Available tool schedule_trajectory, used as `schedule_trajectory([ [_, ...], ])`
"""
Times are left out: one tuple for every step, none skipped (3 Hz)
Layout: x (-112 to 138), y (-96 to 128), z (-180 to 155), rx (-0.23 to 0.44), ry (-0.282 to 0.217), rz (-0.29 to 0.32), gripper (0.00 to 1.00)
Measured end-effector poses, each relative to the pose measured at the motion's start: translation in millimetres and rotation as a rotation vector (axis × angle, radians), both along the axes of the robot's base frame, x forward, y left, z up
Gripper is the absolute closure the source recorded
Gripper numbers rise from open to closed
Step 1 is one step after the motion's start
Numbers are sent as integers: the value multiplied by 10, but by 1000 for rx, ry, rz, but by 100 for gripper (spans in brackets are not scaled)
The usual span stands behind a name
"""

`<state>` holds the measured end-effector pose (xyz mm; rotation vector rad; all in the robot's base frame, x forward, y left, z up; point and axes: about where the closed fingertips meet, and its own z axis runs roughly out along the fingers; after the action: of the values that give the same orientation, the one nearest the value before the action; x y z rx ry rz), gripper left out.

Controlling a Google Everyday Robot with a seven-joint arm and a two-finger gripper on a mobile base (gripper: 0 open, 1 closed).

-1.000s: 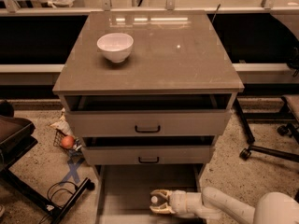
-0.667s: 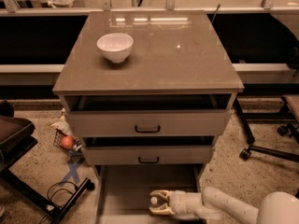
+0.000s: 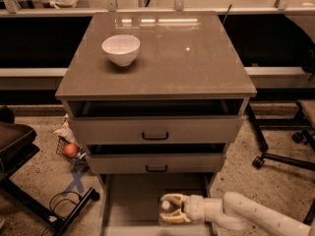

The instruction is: Pick water bottle from bottom drawer and place on counter

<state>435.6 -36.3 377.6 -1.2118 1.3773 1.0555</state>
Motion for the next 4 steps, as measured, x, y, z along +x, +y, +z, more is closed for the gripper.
schedule_trajectory([
  [-5,-75,603,32,41,-14,100],
  [101,-279,1459,50,81,-66,100],
  [100,-272,1536,58,82,-64,100],
  [93,-244,1879,96,85,-57,100],
])
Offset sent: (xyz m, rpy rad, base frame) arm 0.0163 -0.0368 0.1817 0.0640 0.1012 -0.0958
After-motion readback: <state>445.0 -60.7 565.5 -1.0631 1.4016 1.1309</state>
